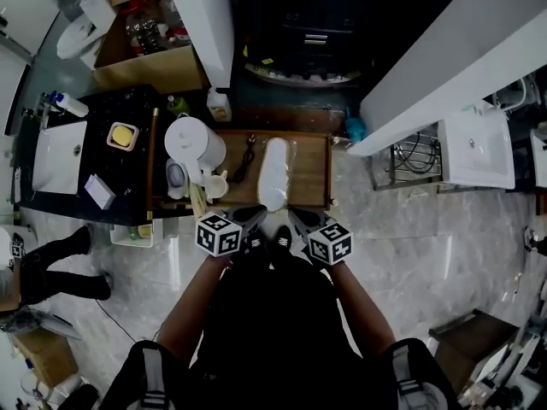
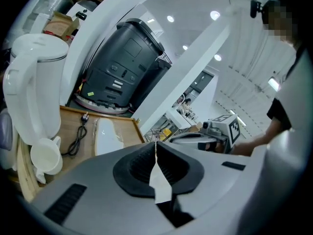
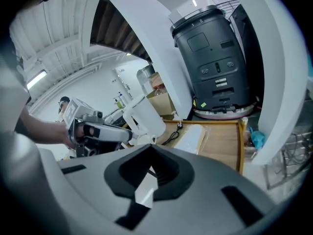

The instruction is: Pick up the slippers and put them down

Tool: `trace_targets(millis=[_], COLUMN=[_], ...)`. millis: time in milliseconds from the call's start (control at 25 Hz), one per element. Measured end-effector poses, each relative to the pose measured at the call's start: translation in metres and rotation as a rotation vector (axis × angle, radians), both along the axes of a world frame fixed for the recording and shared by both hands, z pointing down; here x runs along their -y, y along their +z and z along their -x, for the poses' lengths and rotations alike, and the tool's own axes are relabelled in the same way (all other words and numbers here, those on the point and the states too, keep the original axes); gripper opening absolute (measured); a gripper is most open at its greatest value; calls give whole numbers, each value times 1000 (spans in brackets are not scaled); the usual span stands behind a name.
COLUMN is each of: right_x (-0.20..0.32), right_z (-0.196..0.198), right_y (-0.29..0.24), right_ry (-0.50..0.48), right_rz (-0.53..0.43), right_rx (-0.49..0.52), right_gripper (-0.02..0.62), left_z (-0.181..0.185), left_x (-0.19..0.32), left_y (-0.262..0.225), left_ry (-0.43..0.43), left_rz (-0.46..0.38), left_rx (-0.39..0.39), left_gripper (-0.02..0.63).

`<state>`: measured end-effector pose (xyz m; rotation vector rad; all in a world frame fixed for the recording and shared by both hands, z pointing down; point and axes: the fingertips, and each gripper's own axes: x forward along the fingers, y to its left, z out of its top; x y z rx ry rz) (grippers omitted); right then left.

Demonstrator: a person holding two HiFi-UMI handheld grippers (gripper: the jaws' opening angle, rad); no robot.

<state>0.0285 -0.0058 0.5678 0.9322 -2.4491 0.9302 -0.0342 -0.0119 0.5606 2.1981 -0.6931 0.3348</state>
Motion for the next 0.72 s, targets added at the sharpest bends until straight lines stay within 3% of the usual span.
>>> trace_targets(millis=[440,720], right_x=[-17,-27], right_z=[4,5], right_y=[-25,-40], right_ry=[-32,-82], right_rz=[-54,-104], right_rx=[35,101], right_gripper=[9,9], left_z=[1,0], left_x=[-26,-27], left_y=[-20,-24], left_ry=[22,-9], left_rz=[-38,-59], left_rx=[-2,-20], left_gripper=[12,12])
